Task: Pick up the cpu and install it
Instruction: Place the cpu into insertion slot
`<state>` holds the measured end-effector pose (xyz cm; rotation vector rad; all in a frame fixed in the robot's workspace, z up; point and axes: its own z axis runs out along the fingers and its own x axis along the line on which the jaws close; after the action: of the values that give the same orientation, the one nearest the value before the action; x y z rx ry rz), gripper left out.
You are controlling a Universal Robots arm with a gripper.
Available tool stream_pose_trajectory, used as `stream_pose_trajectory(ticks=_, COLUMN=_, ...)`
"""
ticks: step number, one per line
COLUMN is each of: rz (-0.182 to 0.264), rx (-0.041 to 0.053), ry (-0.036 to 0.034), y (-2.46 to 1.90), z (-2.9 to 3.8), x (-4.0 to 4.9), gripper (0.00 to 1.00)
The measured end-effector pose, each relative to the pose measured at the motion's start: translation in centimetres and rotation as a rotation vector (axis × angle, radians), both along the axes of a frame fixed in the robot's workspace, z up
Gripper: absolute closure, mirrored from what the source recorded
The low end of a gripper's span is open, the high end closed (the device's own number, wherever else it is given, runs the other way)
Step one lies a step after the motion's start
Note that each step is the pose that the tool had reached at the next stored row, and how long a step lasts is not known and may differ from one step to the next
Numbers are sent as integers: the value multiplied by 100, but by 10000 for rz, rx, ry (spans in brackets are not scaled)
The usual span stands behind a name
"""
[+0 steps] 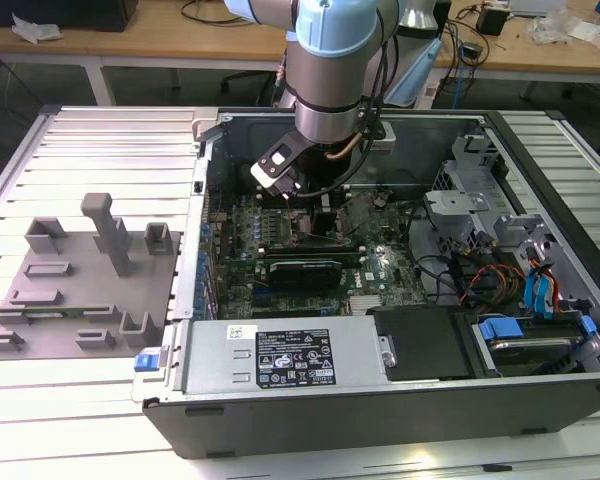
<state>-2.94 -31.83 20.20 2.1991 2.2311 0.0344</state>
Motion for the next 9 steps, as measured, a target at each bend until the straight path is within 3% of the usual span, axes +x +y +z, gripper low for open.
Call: stream_pose_trajectory(ticks=9, rz=0, rx=-1, ry=0, y=0, z=5, x=0, gripper=46)
